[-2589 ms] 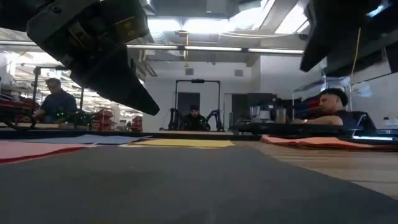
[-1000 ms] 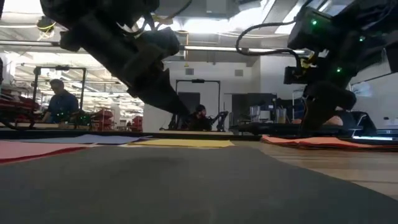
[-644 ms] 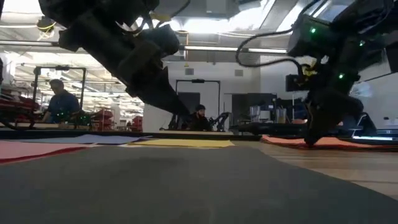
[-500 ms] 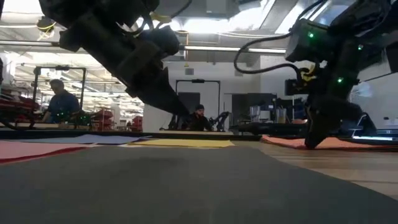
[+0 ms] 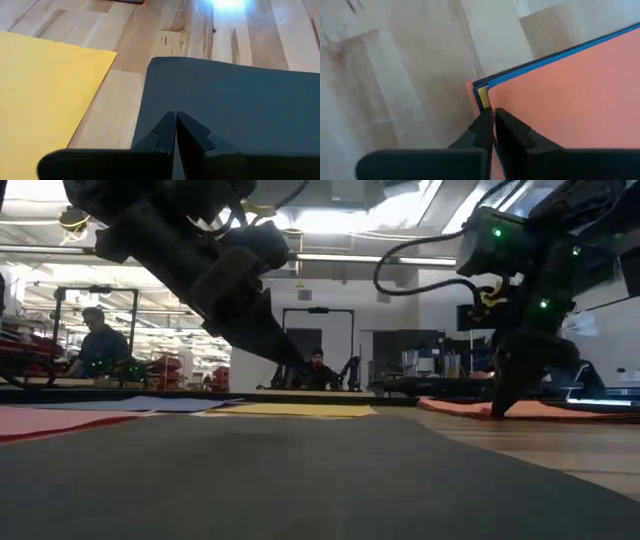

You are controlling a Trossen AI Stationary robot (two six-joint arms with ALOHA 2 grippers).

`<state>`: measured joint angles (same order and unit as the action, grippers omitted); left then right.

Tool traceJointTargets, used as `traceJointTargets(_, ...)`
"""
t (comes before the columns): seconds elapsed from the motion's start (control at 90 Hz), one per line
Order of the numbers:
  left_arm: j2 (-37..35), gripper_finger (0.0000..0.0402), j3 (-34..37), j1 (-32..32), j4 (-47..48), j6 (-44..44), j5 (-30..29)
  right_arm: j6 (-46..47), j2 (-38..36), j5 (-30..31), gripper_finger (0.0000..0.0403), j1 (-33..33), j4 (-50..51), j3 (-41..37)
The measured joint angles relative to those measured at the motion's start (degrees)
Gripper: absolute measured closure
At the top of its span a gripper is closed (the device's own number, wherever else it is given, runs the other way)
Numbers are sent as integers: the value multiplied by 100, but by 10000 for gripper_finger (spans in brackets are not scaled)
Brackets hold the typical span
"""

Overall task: Organize paper
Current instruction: Move the orange paper to the bottom right of the table

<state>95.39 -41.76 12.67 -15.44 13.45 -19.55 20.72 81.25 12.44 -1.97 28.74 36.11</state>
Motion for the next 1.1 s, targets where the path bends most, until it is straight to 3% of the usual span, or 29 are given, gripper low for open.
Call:
traceJointTargets(0.311,0,402,0,38,42,2,2,384,-369,-331,402,-388,1278,847)
traceJointTargets(0.5,0,402,0,86,32,-15,6,1058,-614,-999,403,-706,1877,1151)
traceJointTargets(0.822,0,402,0,90,17,-7,8,2693,-717,-1860,403,-1919,1910,1168)
traceJointTargets(1.1,0,402,0,96,-9,2,9,4583,-717,-2208,403,-3177,1380,1168)
